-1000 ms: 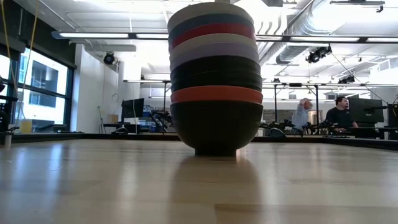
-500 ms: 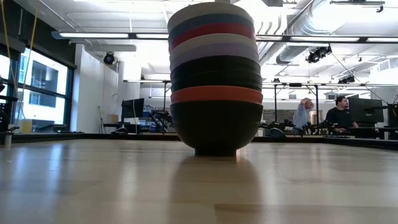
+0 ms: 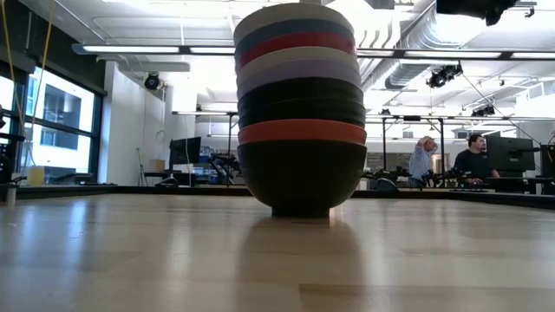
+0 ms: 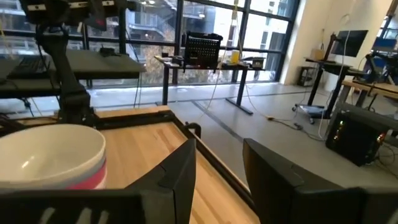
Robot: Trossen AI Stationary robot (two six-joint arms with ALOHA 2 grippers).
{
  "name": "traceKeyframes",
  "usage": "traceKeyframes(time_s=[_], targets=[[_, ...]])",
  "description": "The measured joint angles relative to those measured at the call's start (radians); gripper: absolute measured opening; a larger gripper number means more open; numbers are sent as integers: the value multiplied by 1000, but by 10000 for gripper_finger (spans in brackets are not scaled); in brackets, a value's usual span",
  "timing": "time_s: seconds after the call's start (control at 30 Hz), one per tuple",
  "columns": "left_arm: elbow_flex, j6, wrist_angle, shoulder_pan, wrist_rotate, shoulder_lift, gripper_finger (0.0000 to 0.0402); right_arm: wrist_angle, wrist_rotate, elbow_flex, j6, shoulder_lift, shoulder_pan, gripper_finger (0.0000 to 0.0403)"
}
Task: Nest bowls inside each other
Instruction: Return to Home Position
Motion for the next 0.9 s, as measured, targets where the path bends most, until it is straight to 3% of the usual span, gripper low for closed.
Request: traceKeyframes(time_s=[0.17,0.43,0.67,0.9], targets=[[0,0,-9,0,75,12,188,1,-34,-56,-2,-90,-17,126],[-1,5,-27,0,80,-16,188,109,-160,-201,4,-320,-20,126],[-10,7,-44,0,69,-27,188,75,-157,-214,4,-289,-20,126],[-162,34,73,3,-3,-87,188,49,-87,-234,-20,-314,-20,126]])
